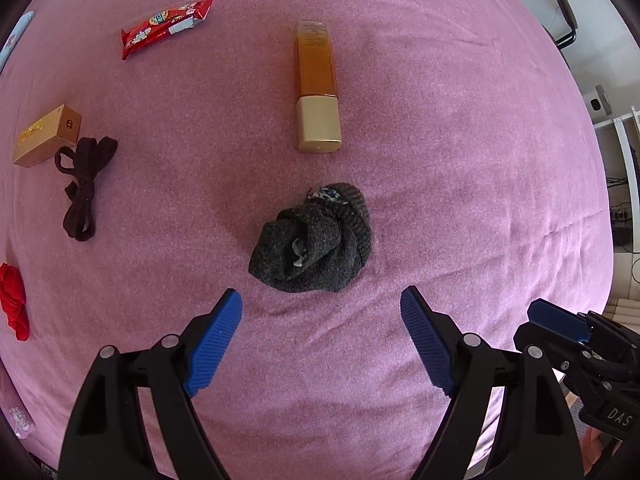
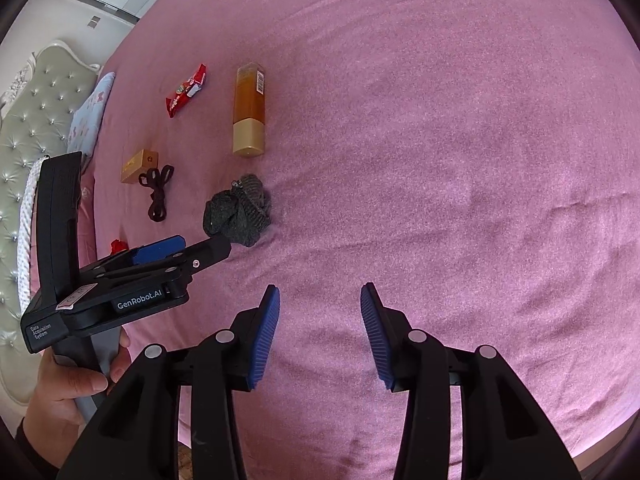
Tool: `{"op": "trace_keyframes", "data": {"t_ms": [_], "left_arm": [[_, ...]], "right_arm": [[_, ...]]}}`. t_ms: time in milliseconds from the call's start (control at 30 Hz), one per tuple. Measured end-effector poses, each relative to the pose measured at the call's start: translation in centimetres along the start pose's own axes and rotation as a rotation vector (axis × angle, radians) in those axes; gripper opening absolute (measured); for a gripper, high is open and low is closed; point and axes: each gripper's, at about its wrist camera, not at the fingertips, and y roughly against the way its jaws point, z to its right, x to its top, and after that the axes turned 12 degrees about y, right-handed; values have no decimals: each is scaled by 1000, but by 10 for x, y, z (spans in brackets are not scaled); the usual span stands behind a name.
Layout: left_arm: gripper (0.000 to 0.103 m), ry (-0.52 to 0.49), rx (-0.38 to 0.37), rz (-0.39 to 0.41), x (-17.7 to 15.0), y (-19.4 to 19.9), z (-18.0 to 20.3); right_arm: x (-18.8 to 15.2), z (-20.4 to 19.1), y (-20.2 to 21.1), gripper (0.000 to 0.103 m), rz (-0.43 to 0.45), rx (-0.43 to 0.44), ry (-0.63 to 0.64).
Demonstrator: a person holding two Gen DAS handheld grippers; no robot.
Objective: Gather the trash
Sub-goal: 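Grasp the dark grey sock with the left tool while the right tool grasps the amber bottle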
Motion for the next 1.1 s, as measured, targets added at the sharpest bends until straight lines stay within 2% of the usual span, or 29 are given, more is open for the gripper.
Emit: {"op": "trace_keyframes", "data": {"t_ms": [233, 433, 467, 500, 567, 600, 700, 900, 1100], "left_arm": [[81, 8, 33, -37, 18, -34, -1], [83, 42, -1, -66, 27, -51, -6], [81, 47, -12, -64, 28, -51, -7], [71, 52, -27, -64, 28, -52, -8], [60, 60, -63, -71, 29, -52, -10], [49, 62, -81, -73, 28, -50, -10], [38, 56, -123, -69, 27, -43, -12], [35, 154, -241, -24, 30, -14, -50], [35, 257, -243, 32, 40, 3, -97]], "right_arm": [[23, 5, -19, 42, -7, 28, -16], [30, 9, -33, 42, -23, 37, -32], [31, 10, -35, 42, -27, 36, -35], [32, 10, -37, 42, -29, 35, -37], [35, 11, -40, 42, -31, 39, -43], [37, 11, -41, 42, -32, 41, -46], [47, 6, -47, 42, -31, 46, -40], [81, -15, -61, 42, -18, 51, 5], [128, -38, -81, 42, 3, 31, 47]]}}
